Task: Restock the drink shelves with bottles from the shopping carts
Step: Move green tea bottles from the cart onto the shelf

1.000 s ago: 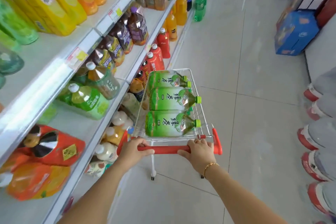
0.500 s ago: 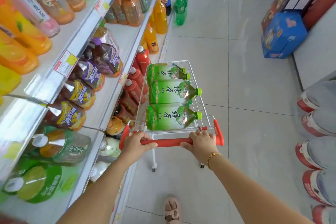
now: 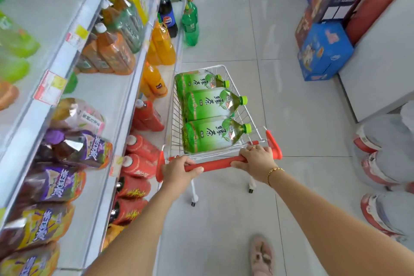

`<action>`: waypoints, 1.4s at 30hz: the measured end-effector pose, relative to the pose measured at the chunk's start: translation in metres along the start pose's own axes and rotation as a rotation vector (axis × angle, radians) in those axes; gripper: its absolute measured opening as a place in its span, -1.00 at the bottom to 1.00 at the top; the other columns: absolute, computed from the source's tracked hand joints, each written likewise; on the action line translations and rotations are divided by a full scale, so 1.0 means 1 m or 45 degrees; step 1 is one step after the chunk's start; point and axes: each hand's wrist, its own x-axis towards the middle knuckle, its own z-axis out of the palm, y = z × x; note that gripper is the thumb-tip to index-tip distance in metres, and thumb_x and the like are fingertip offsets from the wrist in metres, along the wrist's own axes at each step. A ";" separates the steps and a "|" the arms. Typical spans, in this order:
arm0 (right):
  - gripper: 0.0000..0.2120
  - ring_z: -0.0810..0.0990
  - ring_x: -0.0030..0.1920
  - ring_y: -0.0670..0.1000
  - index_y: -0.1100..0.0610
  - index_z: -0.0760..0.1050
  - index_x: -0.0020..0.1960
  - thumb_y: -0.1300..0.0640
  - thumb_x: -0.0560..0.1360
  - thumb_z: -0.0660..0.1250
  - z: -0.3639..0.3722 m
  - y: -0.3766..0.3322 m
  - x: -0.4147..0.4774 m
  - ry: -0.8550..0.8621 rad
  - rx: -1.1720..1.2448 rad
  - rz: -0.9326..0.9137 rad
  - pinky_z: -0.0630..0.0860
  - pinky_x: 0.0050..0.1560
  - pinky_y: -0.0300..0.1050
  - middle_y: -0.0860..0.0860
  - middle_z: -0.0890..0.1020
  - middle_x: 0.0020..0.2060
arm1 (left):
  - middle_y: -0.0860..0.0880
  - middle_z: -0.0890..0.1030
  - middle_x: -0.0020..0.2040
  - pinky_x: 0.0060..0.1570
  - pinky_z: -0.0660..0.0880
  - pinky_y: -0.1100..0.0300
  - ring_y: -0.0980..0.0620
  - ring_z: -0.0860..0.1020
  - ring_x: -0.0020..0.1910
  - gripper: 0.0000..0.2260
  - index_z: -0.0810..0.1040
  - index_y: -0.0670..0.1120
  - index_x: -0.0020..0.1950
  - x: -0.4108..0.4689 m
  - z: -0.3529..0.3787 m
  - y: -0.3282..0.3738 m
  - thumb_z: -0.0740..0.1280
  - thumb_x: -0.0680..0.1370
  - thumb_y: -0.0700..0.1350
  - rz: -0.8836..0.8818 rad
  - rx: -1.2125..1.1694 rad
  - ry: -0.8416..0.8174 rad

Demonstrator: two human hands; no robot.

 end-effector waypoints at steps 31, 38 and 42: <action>0.13 0.51 0.08 0.05 0.25 0.26 0.34 -0.57 0.08 0.19 -0.220 0.134 0.278 -0.097 0.794 0.781 0.49 0.14 0.01 0.12 0.48 0.16 | -0.03 0.43 0.26 0.29 0.30 0.13 0.00 0.36 0.30 -0.48 0.39 -0.07 0.31 0.408 -0.095 0.279 0.44 0.43 0.07 0.321 0.290 -0.181; -0.05 0.46 0.17 0.08 0.21 0.21 0.40 -0.15 0.19 0.55 -0.236 0.130 0.293 -0.079 1.445 0.959 0.43 0.19 -0.08 0.11 0.44 0.27 | -0.13 0.37 0.42 0.33 0.36 -0.05 -0.12 0.39 0.36 -0.09 0.26 -0.16 0.45 0.478 -0.072 0.289 0.50 0.26 0.25 0.098 0.548 -0.839; 0.08 0.48 0.18 0.07 0.09 0.14 0.44 -0.13 0.08 0.61 -0.236 0.146 0.298 -0.173 1.483 0.839 0.45 0.19 -0.10 0.11 0.45 0.27 | -0.06 0.50 0.29 0.20 0.47 -0.07 -0.09 0.50 0.21 0.10 0.38 -0.08 0.33 0.500 -0.060 0.282 0.47 -0.10 0.44 0.005 0.518 -0.955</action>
